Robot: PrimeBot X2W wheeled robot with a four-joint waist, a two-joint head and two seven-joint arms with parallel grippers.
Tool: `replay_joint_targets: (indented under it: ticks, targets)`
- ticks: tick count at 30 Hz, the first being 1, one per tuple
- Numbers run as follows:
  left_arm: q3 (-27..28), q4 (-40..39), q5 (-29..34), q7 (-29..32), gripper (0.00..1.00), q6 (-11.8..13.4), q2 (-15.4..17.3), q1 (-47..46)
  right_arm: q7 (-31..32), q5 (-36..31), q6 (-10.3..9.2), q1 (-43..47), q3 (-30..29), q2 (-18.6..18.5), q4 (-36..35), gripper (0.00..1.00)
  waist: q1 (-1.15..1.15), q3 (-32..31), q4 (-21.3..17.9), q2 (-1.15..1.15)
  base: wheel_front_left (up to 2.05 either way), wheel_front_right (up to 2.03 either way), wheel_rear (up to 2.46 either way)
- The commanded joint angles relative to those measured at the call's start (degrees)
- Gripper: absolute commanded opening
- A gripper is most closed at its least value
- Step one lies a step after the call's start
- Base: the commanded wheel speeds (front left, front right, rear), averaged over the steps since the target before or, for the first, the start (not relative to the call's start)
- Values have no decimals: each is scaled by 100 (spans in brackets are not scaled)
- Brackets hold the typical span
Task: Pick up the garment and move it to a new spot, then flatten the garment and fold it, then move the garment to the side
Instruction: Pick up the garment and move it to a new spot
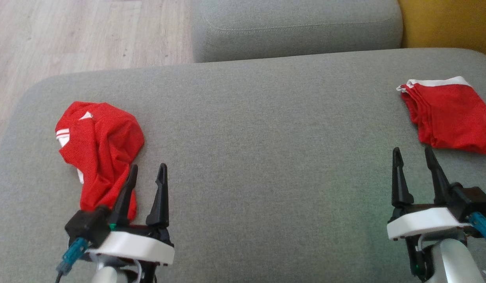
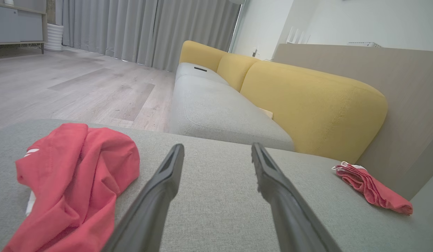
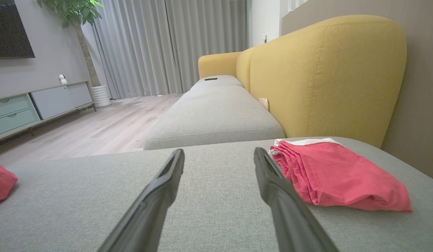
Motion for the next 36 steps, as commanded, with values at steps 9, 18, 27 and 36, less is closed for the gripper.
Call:
replay_joint_targets:
  ticks: [9, 18, 27, 36]
  targets:
    - [140, -162, 20, -32, 100, -8, 44, -276, -78, 67, -5, -106, 202, -16, -171, 100, 0, 56, 149, 0, 0, 0, 0]
    - [345, -121, 52, -32, 100, 17, 44, -340, -78, 134, -5, -101, 481, -16, -138, 100, 0, 94, 633, 0, 0, 0, 0]
    - [647, -91, 131, -32, 100, -23, 44, -378, -78, 221, -5, -98, 718, -16, -47, 100, 0, 132, 1350, 0, 0, 0, 0]
    - [807, -27, 199, -32, 100, -59, 44, -347, -79, 262, -5, -127, 917, -16, 39, 100, 0, 160, 1783, 0, 0, 0, 0]
